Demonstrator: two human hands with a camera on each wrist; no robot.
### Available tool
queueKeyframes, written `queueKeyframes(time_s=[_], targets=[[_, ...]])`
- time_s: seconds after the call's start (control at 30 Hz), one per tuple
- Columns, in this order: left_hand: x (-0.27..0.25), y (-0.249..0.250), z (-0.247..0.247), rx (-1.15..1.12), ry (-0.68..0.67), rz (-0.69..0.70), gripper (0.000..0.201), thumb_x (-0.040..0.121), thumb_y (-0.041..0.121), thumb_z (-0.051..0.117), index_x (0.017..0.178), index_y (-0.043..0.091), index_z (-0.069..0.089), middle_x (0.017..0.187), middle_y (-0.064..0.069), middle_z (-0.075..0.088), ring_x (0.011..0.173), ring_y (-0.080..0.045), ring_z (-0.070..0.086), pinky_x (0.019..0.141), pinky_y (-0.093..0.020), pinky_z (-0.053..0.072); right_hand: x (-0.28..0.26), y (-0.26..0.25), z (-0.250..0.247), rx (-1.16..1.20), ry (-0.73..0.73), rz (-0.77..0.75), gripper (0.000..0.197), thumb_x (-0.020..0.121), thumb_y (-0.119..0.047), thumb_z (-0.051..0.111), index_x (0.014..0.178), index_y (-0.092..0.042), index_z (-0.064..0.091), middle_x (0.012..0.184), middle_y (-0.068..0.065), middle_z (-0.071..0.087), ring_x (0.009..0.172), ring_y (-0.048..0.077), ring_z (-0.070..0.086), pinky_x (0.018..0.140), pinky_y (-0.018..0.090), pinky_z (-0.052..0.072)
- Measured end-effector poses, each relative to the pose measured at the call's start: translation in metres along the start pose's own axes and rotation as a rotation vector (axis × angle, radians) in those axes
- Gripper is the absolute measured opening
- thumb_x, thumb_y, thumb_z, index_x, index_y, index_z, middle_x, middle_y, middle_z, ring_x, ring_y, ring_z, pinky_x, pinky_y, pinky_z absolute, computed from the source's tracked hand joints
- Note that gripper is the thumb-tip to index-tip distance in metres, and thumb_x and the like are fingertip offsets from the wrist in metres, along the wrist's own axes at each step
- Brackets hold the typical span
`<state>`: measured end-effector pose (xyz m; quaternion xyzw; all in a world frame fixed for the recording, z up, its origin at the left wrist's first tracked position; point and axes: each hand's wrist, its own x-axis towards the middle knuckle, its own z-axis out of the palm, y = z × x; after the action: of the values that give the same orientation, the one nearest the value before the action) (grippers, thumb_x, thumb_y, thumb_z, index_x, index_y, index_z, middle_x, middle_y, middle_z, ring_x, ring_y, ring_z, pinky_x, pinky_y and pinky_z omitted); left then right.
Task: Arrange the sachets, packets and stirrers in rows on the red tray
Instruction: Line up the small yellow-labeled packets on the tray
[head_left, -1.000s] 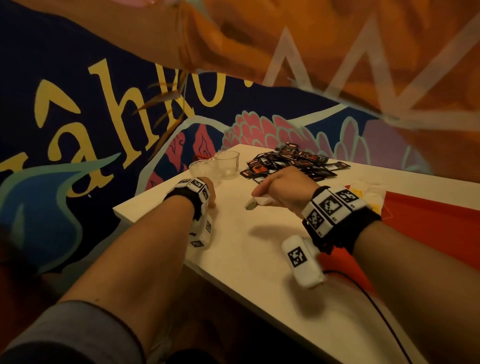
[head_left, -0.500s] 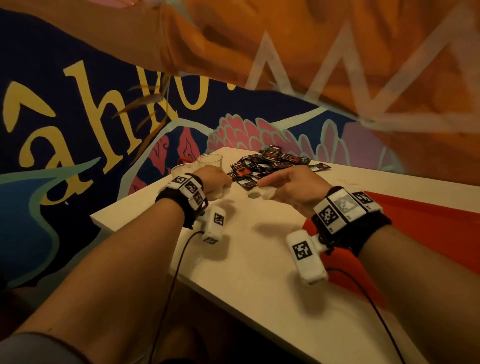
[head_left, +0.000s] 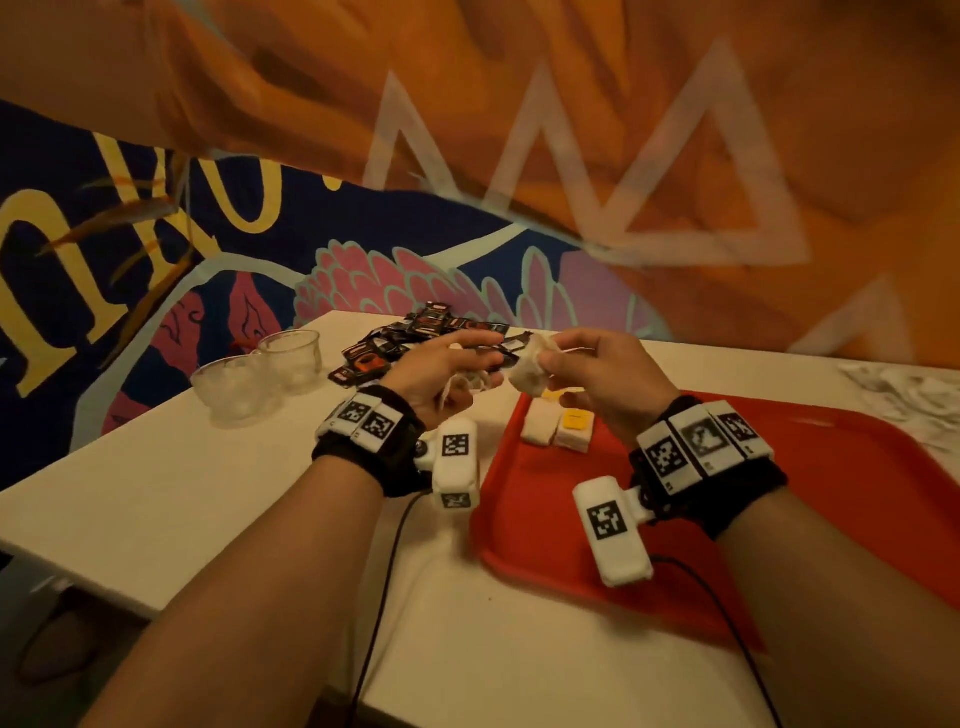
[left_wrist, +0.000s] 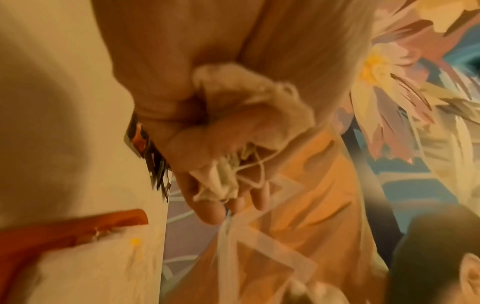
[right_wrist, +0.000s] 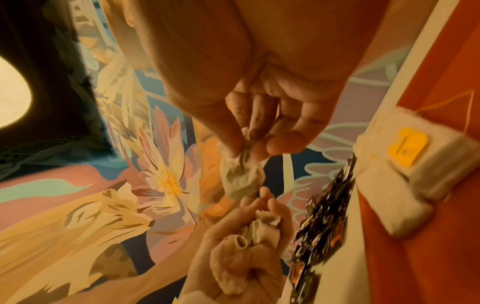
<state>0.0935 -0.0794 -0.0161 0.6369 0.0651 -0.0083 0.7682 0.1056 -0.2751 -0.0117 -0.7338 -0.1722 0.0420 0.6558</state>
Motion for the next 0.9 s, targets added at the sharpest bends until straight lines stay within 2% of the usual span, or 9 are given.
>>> queueKeyframes(time_s=[0.1, 0.2, 0.3, 0.47, 0.57, 0.63, 0.7, 0.8, 0.9], targets=[[0.008, -0.003, 0.020, 0.082, -0.061, 0.038, 0.022, 0.098, 0.011, 0.058, 0.119, 0.008, 0.066, 0.101, -0.009, 0.065, 0.070, -0.011, 0.064, 0.035, -0.014, 0.032, 0.000, 0.006, -0.014, -0.095, 0.057, -0.055, 0.013, 0.092, -0.014, 0.067, 0.087, -0.025, 0.063, 0.083, 0.006, 0.069, 0.074, 0.017, 0.062, 0.062, 0.030, 0.049], [0.008, -0.003, 0.038, 0.199, -0.144, 0.107, 0.028, 0.097, 0.022, 0.060, 0.116, 0.003, 0.066, 0.079, -0.003, 0.064, 0.053, -0.004, 0.056, 0.037, -0.015, 0.033, 0.001, 0.011, -0.022, -0.140, 0.073, -0.069, 0.009, 0.092, -0.017, 0.067, 0.099, -0.021, 0.063, 0.089, 0.009, 0.073, 0.080, 0.023, 0.069, 0.062, 0.029, 0.053], [0.003, -0.002, 0.048, 0.278, -0.218, 0.177, 0.016, 0.094, 0.012, 0.062, 0.107, 0.002, 0.065, 0.071, 0.000, 0.068, 0.051, -0.004, 0.060, 0.041, -0.015, 0.041, 0.003, 0.012, -0.024, -0.178, 0.091, -0.086, 0.019, 0.091, -0.023, 0.069, 0.107, -0.019, 0.060, 0.089, 0.008, 0.073, 0.081, 0.025, 0.071, 0.066, 0.033, 0.057], [0.006, -0.008, 0.048, 0.139, -0.170, 0.252, 0.005, 0.090, 0.006, 0.066, 0.095, 0.005, 0.064, 0.076, -0.007, 0.065, 0.055, -0.009, 0.061, 0.041, -0.018, 0.042, 0.001, 0.016, -0.028, -0.181, 0.066, -0.113, 0.026, 0.084, -0.023, 0.077, 0.105, -0.019, 0.062, 0.092, 0.004, 0.074, 0.085, 0.021, 0.072, 0.071, 0.037, 0.060], [0.005, -0.014, 0.049, 0.068, -0.124, 0.281, 0.010, 0.093, 0.006, 0.063, 0.100, 0.000, 0.061, 0.074, -0.009, 0.060, 0.050, -0.008, 0.058, 0.038, -0.017, 0.040, 0.000, 0.019, -0.029, -0.276, 0.037, -0.157, 0.013, 0.079, -0.019, 0.082, 0.083, -0.022, 0.069, 0.080, 0.001, 0.075, 0.079, 0.020, 0.072, 0.069, 0.036, 0.058], [0.005, -0.016, 0.048, 0.067, -0.103, 0.293, 0.006, 0.094, 0.007, 0.062, 0.094, 0.001, 0.062, 0.071, -0.007, 0.062, 0.050, -0.008, 0.059, 0.039, -0.016, 0.041, 0.001, 0.022, -0.029, -0.339, 0.072, -0.168, 0.016, 0.078, -0.019, 0.083, 0.075, -0.025, 0.068, 0.076, -0.001, 0.074, 0.078, 0.018, 0.071, 0.074, 0.036, 0.058], [0.006, -0.019, 0.046, 0.095, -0.069, 0.335, 0.007, 0.093, 0.008, 0.064, 0.089, 0.003, 0.065, 0.068, -0.005, 0.064, 0.053, -0.007, 0.061, 0.042, -0.016, 0.043, 0.002, 0.024, -0.028, -0.367, 0.087, -0.178, 0.016, 0.077, -0.019, 0.083, 0.077, -0.027, 0.069, 0.081, -0.003, 0.073, 0.081, 0.015, 0.070, 0.077, 0.035, 0.058], [0.007, -0.019, 0.044, 0.169, -0.046, 0.409, 0.006, 0.091, 0.009, 0.067, 0.088, 0.005, 0.069, 0.062, 0.001, 0.065, 0.052, -0.006, 0.059, 0.044, -0.016, 0.043, 0.002, 0.024, -0.025, -0.325, 0.062, -0.147, 0.011, 0.080, -0.026, 0.081, 0.088, -0.022, 0.074, 0.087, -0.004, 0.074, 0.085, 0.015, 0.070, 0.073, 0.037, 0.060], [0.007, -0.019, 0.041, 0.200, -0.042, 0.418, 0.006, 0.091, 0.011, 0.068, 0.089, 0.006, 0.070, 0.061, 0.000, 0.064, 0.051, -0.006, 0.058, 0.044, -0.018, 0.042, 0.004, 0.025, -0.025, -0.356, 0.079, -0.118, 0.010, 0.083, -0.030, 0.078, 0.084, -0.021, 0.077, 0.080, -0.005, 0.073, 0.080, 0.019, 0.069, 0.073, 0.041, 0.059]])
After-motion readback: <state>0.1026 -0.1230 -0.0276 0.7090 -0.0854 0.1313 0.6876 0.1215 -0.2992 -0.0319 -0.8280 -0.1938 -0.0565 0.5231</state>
